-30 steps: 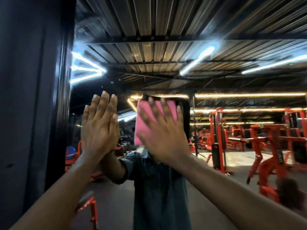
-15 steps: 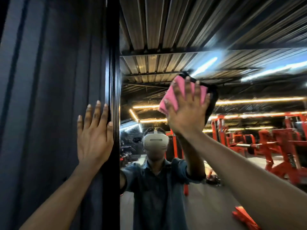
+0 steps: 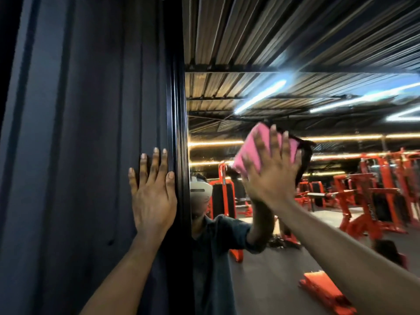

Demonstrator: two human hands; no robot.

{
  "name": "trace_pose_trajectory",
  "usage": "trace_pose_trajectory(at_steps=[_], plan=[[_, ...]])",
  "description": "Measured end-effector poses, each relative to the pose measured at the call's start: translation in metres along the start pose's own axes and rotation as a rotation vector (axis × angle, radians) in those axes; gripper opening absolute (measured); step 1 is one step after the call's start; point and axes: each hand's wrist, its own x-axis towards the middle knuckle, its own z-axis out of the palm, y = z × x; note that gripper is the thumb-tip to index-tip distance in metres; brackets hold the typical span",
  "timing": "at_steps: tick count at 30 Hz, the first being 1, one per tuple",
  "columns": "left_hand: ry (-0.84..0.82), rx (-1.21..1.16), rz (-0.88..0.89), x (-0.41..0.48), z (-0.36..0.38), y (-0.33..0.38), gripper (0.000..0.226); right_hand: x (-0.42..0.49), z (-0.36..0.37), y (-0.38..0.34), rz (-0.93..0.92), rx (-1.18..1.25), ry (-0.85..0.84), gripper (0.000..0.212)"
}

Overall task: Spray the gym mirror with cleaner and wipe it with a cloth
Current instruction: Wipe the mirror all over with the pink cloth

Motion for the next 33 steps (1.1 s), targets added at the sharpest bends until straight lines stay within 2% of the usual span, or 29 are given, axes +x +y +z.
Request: trace_pose_trajectory(at_steps=[3, 7, 13, 16, 18, 23, 25, 27, 30, 33], plan=[[0.012, -0.025, -0.011, -0.002, 0.002, 0.000, 0.057, 0.057, -0.003, -0.049, 0.028, 0.001, 0.028, 0.075], [0.019, -0.031, -0.009, 0.000, 0.003, -0.003, 0.056, 0.038, 0.006, -0.112, -0.226, 0.017, 0.007, 0.077], [-0.059, -0.016, 0.049, -0.007, -0.008, -0.011, 0.060, -0.112, 0.020, -0.069, -0.447, 0.003, -0.118, 0.076], [-0.061, -0.007, 0.037, -0.014, -0.009, -0.007, 0.059, -0.136, 0.019, -0.035, -0.543, -0.048, -0.177, 0.068], [-0.056, -0.021, 0.022, -0.016, -0.008, -0.004, 0.059, -0.101, 0.017, -0.024, -0.458, -0.037, -0.141, 0.065], [-0.043, -0.030, 0.015, -0.017, -0.002, -0.003, 0.057, 0.036, 0.000, -0.026, 0.068, 0.013, 0.075, 0.066], [-0.031, -0.034, 0.013, -0.017, 0.000, -0.002, 0.058, 0.051, 0.001, -0.051, 0.128, 0.035, 0.076, 0.069], [-0.013, -0.040, -0.006, -0.019, 0.001, 0.000, 0.058, 0.025, 0.009, -0.078, -0.027, 0.007, 0.073, 0.073], [0.027, -0.105, -0.066, -0.024, 0.001, 0.010, 0.059, -0.065, 0.017, -0.082, -0.312, 0.061, 0.020, 0.068], [0.046, -0.224, -0.023, -0.027, 0.004, 0.027, 0.059, -0.139, 0.019, -0.031, -0.336, 0.048, -0.052, 0.063]])
